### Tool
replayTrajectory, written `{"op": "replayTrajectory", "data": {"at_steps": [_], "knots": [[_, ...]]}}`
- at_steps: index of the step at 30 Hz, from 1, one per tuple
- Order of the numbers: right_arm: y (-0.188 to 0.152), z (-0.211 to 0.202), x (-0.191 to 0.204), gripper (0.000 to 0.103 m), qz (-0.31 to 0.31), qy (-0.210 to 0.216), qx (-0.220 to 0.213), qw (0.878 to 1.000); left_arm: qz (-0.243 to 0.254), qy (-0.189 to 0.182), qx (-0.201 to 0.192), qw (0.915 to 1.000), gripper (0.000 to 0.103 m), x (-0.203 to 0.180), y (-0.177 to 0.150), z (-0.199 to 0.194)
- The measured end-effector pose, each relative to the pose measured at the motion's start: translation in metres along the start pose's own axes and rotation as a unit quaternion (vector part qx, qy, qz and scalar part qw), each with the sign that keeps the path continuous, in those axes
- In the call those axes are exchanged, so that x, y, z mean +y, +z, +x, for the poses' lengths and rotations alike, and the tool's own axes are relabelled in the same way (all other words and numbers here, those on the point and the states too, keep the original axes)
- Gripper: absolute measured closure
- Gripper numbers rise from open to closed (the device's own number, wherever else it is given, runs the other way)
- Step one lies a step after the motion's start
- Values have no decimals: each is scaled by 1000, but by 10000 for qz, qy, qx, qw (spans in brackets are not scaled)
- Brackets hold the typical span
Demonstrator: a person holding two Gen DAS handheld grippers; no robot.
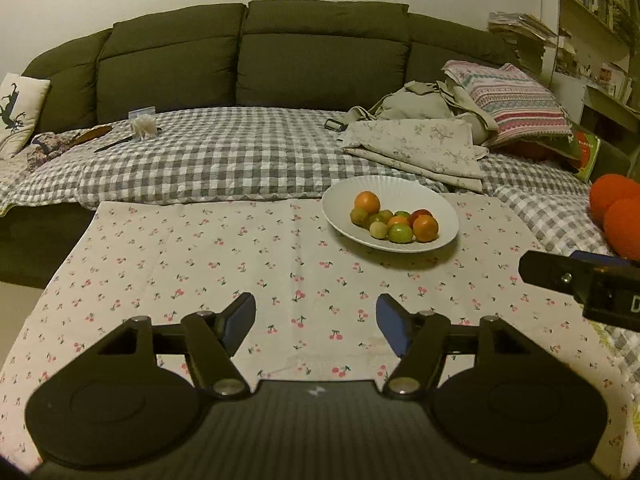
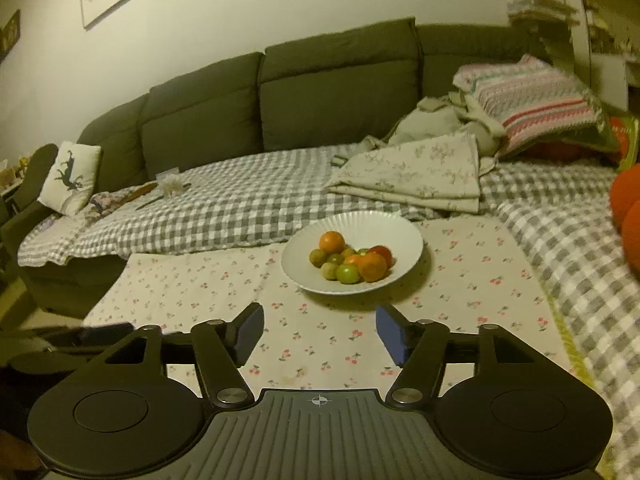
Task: Organize fruits
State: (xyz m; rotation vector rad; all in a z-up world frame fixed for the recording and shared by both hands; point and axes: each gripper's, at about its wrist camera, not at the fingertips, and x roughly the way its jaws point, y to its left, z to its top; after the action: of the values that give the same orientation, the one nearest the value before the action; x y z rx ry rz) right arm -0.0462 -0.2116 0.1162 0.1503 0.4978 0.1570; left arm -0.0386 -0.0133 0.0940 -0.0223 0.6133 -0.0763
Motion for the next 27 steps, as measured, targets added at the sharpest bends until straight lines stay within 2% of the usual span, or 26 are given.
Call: {"op": "replayTrajectory", "data": {"at_steps": [3,6,8,13,17,27], "knots": [[-4,-9,-1,35,79,37,0,10000,-6,28,4,10000,33,-1,-4,-5],[-8,-19,-2,23,149,-27,-71,9999,-1,106,-46,9999,24,-1,-7,-9],[-10,-23,0,19,123,-147,-130,9997,-42,131,-75,9999,15,0,-8,-11],[-14,-21,-1,6,316,-230,-62,9992,34,280,-148,9995,4,-1,-8,-8],[-16,-15,0,1,322,-368,-7,9988,-2,332,-133,9994,2,2,-8,-4],[-15,0,1,0,380,-449,205,9981,-180,401,-1,9990,1,13,-7,3]]}}
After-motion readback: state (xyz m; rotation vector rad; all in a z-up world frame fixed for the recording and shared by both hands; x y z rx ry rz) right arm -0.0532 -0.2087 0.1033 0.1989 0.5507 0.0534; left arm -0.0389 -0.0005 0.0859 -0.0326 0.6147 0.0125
